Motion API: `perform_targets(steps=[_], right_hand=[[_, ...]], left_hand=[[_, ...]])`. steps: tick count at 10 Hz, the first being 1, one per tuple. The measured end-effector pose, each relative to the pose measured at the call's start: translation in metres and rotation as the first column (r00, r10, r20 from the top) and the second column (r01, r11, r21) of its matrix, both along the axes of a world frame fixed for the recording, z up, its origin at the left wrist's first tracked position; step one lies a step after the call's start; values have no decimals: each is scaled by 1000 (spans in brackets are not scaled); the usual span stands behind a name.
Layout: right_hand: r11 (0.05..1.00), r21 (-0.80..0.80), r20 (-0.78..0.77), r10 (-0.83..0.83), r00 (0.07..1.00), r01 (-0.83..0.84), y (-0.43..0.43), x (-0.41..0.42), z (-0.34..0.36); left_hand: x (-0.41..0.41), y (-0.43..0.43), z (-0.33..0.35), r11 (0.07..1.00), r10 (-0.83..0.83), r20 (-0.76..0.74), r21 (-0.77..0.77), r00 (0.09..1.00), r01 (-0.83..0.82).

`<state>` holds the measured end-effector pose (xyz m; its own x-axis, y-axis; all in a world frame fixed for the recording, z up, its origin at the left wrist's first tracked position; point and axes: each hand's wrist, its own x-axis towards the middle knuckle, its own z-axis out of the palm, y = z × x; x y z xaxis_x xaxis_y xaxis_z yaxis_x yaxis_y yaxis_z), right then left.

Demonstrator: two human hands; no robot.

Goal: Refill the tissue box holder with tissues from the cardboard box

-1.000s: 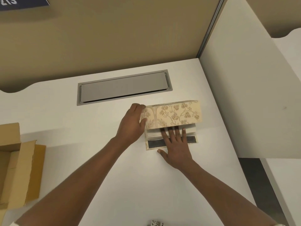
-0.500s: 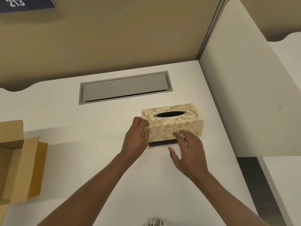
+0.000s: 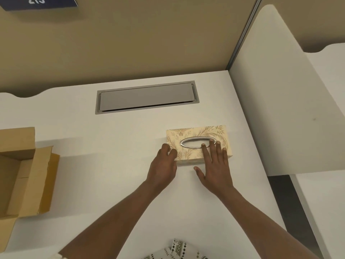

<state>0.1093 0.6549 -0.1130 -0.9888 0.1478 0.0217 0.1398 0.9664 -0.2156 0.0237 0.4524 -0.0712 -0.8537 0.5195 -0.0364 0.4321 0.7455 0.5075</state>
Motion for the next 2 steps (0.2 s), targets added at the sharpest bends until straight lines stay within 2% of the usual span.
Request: perform_targets(steps=[2], right_hand=[[999,-30,-31,18,999,-19,-25,5,15]], left_hand=[[9,-35,0,997,29,-54,-67,998,-33]])
